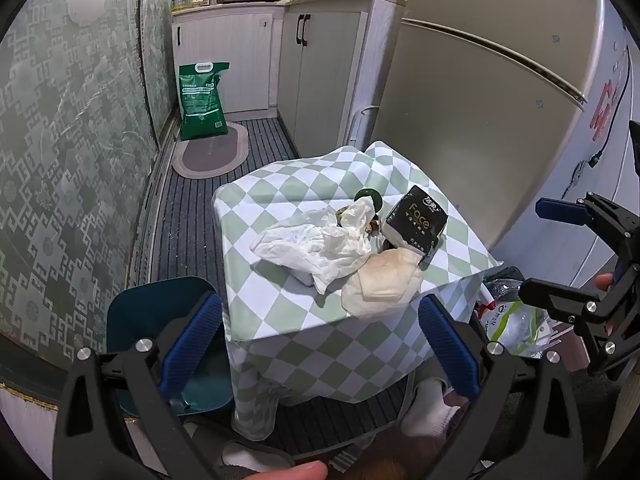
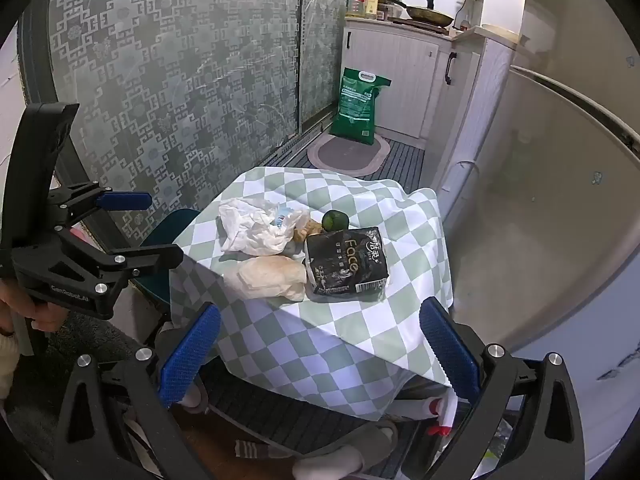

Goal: Collect trash

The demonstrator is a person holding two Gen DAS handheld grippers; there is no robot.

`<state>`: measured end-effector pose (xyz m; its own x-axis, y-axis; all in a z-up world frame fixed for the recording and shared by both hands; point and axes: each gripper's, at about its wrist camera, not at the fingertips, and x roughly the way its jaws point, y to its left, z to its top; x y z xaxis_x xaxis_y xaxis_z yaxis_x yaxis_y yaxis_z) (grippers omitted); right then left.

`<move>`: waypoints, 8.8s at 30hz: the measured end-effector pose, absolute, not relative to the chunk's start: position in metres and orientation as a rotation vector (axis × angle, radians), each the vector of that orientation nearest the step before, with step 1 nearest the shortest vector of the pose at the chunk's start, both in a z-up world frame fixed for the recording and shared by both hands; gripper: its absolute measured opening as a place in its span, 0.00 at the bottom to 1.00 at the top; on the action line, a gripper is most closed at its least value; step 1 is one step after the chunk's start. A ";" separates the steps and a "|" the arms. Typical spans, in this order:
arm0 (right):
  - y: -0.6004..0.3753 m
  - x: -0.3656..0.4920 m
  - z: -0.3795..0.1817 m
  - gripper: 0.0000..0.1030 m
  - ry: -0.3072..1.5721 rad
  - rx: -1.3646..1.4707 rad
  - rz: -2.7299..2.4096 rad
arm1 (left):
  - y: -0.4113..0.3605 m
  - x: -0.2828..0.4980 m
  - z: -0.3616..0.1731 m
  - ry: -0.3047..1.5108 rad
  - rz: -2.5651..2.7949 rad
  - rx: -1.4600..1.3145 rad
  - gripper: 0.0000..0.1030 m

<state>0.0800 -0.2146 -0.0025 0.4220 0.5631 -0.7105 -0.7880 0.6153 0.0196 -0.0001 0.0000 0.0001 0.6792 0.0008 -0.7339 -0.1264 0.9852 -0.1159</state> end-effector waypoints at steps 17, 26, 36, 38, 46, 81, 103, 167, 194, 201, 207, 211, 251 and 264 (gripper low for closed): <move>-0.215 0.080 -0.002 0.97 0.740 -0.344 0.864 | -0.002 0.000 -0.002 0.821 0.076 -0.154 0.97; -0.215 0.080 -0.003 0.97 0.741 -0.344 0.864 | -0.001 -0.001 0.000 0.819 0.074 -0.158 0.97; -0.216 0.079 -0.003 0.97 0.742 -0.344 0.864 | 0.000 -0.001 0.000 0.822 0.074 -0.156 0.97; -0.216 0.078 -0.002 0.97 0.741 -0.344 0.865 | -0.001 -0.001 0.000 0.822 0.074 -0.155 0.97; -0.217 0.078 -0.003 0.97 0.741 -0.342 0.864 | -0.003 -0.004 -0.001 0.820 0.073 -0.152 0.97; -0.216 0.076 -0.003 0.97 0.740 -0.343 0.864 | -0.002 -0.007 -0.001 0.822 0.078 -0.162 0.97; -0.220 0.083 -0.003 0.97 0.742 -0.262 0.913 | 0.002 -0.007 -0.001 0.783 0.077 -0.124 0.97; -0.123 0.101 -0.067 0.52 0.841 -0.481 1.052 | 0.062 0.067 -0.014 0.902 -0.192 -0.182 0.02; -0.129 0.110 -0.007 0.19 0.705 -0.328 1.026 | 0.095 0.033 0.026 0.702 -0.110 -0.250 0.02; -0.094 0.105 0.003 0.19 0.702 -0.306 1.065 | 0.124 0.020 0.024 0.703 -0.024 -0.270 0.02; -0.064 0.098 0.004 0.19 0.712 -0.302 1.108 | 0.152 0.012 0.018 0.724 0.044 -0.308 0.01; -0.040 0.095 0.003 0.19 0.723 -0.296 1.131 | 0.160 0.011 0.022 0.741 0.079 -0.327 0.01; 0.072 0.067 -0.069 0.19 1.027 -0.495 1.241 | 0.221 -0.019 -0.078 1.104 0.249 -0.309 0.30; 0.078 0.062 -0.070 0.43 1.012 -0.502 1.254 | 0.224 -0.023 -0.068 1.069 0.252 -0.309 0.30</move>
